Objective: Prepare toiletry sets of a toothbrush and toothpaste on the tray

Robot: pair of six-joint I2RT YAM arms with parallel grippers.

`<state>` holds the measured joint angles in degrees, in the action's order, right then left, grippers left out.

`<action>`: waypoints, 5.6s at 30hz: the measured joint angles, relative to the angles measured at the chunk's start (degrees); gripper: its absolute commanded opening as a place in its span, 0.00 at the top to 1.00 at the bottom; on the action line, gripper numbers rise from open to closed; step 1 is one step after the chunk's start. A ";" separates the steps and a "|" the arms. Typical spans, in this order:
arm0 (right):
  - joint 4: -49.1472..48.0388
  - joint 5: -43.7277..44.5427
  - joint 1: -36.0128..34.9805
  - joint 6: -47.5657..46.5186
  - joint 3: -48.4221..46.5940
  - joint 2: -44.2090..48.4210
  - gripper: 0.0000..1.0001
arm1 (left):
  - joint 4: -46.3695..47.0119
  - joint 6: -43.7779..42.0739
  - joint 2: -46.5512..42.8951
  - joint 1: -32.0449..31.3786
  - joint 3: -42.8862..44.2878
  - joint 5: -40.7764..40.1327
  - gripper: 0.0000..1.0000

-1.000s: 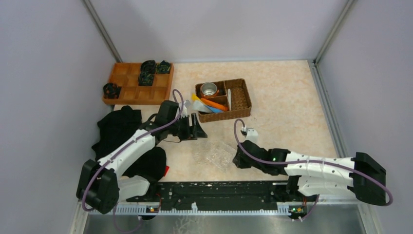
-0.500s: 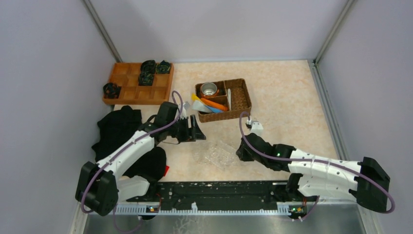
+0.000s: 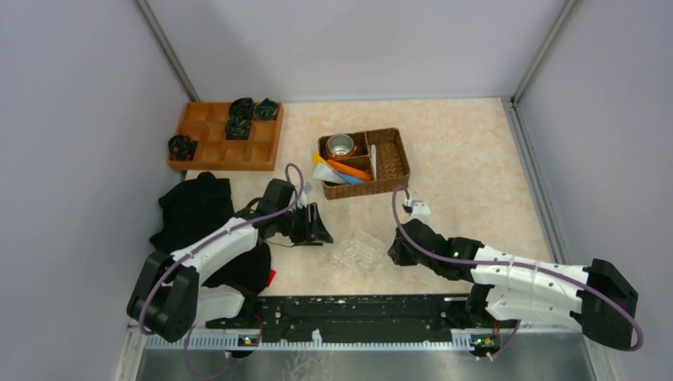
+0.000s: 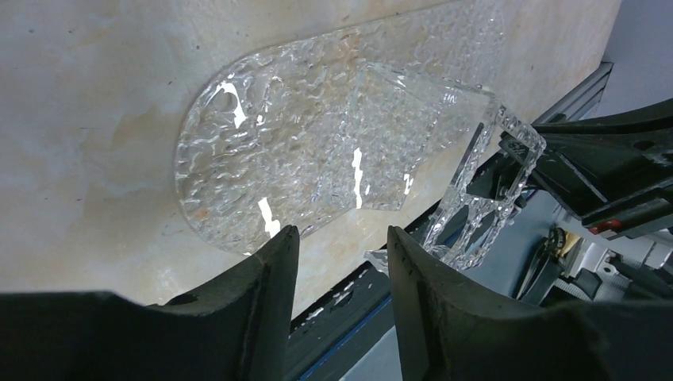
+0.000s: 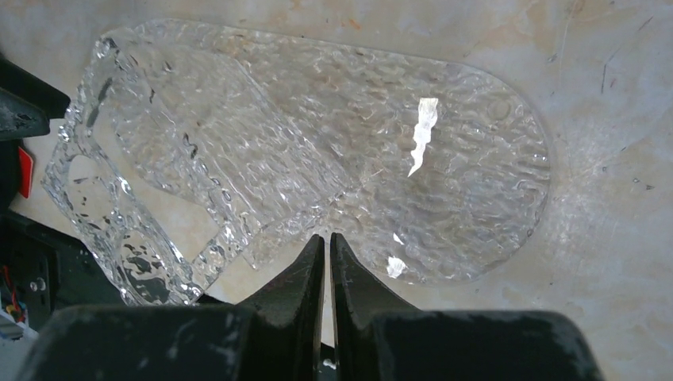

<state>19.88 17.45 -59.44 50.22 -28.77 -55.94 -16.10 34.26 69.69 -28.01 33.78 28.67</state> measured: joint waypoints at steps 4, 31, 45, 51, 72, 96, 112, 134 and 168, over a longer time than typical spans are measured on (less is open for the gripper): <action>-1.07 -1.31 0.00 0.57 2.16 0.42 0.94 | 2.21 0.92 1.20 -1.46 -0.17 0.44 0.53; -7.15 -2.12 2.23 -0.76 0.87 -7.89 0.95 | 6.03 4.17 5.60 -9.62 2.08 -1.05 0.54; -8.33 -3.50 7.76 -5.66 -1.42 -10.62 0.96 | 6.08 4.50 7.19 -9.77 2.12 -1.84 0.54; -8.55 -4.57 9.31 -6.99 -1.64 -12.11 0.96 | 5.84 4.11 9.42 -9.77 3.72 -2.56 0.54; -11.08 -7.21 11.63 -10.21 -4.02 -16.26 0.96 | 4.48 2.14 13.99 -9.75 9.03 -4.46 0.53; -11.76 -8.79 14.38 -12.76 -6.95 -19.61 0.98 | 4.55 1.90 16.68 -9.70 9.79 -4.48 0.53; -6.62 -8.11 14.62 -13.16 -2.58 -9.33 0.98 | 1.14 0.37 12.76 -8.87 9.07 -6.49 0.54; -7.69 -10.84 8.44 -12.63 -4.85 -13.88 0.98 | 0.70 0.15 15.34 -8.87 9.84 -5.03 0.55; -4.66 -7.19 9.09 -14.29 -8.52 -16.33 0.98 | 2.40 0.46 18.18 -10.19 11.26 -3.32 0.56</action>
<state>15.22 10.26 -50.35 35.92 -37.30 -72.27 -13.69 34.72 87.88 -38.20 45.04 25.34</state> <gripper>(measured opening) 0.024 0.439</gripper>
